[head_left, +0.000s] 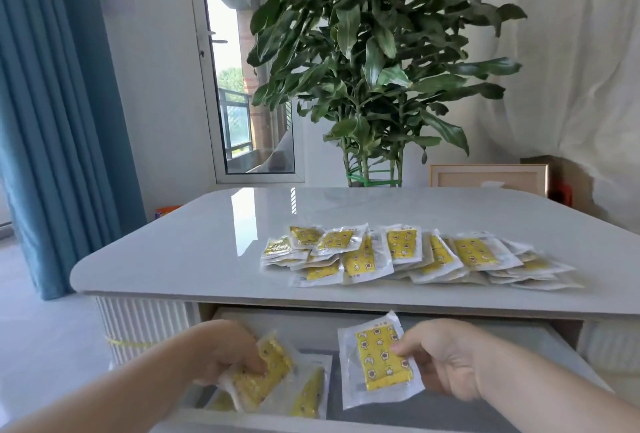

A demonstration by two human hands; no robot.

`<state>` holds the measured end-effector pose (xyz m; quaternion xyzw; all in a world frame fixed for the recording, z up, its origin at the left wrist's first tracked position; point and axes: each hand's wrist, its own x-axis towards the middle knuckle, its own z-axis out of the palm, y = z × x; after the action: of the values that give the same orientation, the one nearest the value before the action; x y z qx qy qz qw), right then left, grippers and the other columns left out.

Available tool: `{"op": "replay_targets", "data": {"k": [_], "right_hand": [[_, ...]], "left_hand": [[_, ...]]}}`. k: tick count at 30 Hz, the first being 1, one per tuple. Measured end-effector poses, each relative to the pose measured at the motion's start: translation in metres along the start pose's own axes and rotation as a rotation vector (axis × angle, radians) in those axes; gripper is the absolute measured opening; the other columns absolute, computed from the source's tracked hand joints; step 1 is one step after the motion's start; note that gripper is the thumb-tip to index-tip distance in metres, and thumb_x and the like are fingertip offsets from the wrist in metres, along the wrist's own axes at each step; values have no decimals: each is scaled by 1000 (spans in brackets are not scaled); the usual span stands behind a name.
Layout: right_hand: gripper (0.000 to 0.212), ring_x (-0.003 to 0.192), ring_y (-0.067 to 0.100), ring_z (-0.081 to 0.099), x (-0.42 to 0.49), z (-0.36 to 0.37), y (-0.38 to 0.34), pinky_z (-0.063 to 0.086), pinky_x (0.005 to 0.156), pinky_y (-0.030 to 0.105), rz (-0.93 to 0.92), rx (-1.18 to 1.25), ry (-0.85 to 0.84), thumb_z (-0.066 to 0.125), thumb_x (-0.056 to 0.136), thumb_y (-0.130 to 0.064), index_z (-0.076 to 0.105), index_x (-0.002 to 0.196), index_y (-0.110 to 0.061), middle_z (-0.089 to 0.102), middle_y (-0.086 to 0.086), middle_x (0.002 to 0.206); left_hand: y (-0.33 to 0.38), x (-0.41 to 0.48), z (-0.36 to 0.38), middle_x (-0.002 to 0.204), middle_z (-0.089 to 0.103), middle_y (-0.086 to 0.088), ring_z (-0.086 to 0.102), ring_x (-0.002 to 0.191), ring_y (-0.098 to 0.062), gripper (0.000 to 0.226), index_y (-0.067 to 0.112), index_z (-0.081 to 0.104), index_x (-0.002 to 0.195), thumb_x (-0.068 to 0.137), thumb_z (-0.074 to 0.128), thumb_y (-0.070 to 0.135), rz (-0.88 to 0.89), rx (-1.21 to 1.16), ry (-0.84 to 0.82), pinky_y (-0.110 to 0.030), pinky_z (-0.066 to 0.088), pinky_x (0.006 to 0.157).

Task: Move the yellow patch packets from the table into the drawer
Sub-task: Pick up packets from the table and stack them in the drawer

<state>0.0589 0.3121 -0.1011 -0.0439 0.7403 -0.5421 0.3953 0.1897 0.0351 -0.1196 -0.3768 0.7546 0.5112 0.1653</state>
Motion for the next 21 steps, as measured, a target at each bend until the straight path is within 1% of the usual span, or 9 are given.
{"op": "replay_targets", "data": {"k": [3, 6, 8, 10, 11, 12, 14, 17, 21], "right_hand": [[11, 45, 23, 67, 4, 2, 2, 49, 37, 23, 2, 5, 16, 56, 88, 6, 65, 83, 5, 71, 17, 64], [11, 48, 25, 68, 9, 5, 5, 55, 42, 27, 5, 25, 22, 55, 89, 6, 64, 83, 6, 71, 18, 65], [10, 63, 29, 69, 10, 6, 7, 60, 66, 37, 1, 37, 16, 56, 88, 7, 65, 84, 8, 73, 22, 75], [10, 74, 31, 68, 10, 6, 7, 55, 81, 42, 5, 41, 8, 57, 87, 6, 67, 87, 8, 74, 23, 84], [11, 77, 32, 68, 8, 6, 6, 54, 84, 43, 8, 40, 5, 57, 87, 6, 68, 88, 8, 74, 23, 87], [11, 78, 33, 68, 8, 6, 6, 54, 84, 43, 9, 41, 3, 57, 86, 6, 68, 89, 8, 73, 24, 88], [10, 72, 32, 68, 5, 6, 7, 58, 75, 41, 6, 43, 1, 57, 86, 7, 67, 88, 9, 73, 23, 83], [14, 47, 24, 66, 3, 5, 7, 51, 40, 25, -4, 21, -6, 57, 87, 8, 64, 76, 5, 70, 17, 62], [17, 46, 24, 66, 5, 13, 0, 50, 38, 26, 17, -25, -40, 56, 89, 8, 62, 73, 3, 69, 16, 59]], "left_hand": [[0, 17, -10, 134, 54, -19, 59, 115, -31, 43, -4, 52, 128, 88, 61, 8, -99, 244, 110, -38, 49, 98], [2, 24, -3, 150, 36, -17, 44, 131, -28, 53, 0, 35, 144, 97, 51, 18, -172, 330, 312, -29, 44, 102], [3, 21, 3, 130, 56, -20, 53, 123, -29, 39, -4, 51, 129, 99, 45, 19, -121, 476, 389, -29, 49, 91], [0, 22, 6, 85, 59, -19, 54, 101, -29, 37, -9, 60, 107, 101, 37, 18, -117, 801, 307, -36, 46, 99], [-3, 24, 6, 76, 52, -13, 49, 93, -26, 36, -7, 60, 110, 99, 37, 19, -112, 854, 304, -36, 45, 100], [-6, 29, 3, 79, 54, -10, 47, 90, -22, 34, -2, 59, 117, 97, 42, 20, -83, 882, 323, -32, 47, 96], [-6, 32, 1, 107, 63, -5, 52, 89, -17, 37, 11, 57, 123, 88, 56, 24, -31, 929, 404, -26, 48, 87], [-9, 37, -9, 127, 60, 0, 59, 110, -18, 54, 17, 54, 128, 82, 60, 43, 156, 971, 519, -28, 49, 95], [-15, 8, -22, 143, 44, 12, 45, 130, -9, 94, 31, 40, 142, 64, 51, 83, 475, 708, 388, -23, 37, 107]]}}
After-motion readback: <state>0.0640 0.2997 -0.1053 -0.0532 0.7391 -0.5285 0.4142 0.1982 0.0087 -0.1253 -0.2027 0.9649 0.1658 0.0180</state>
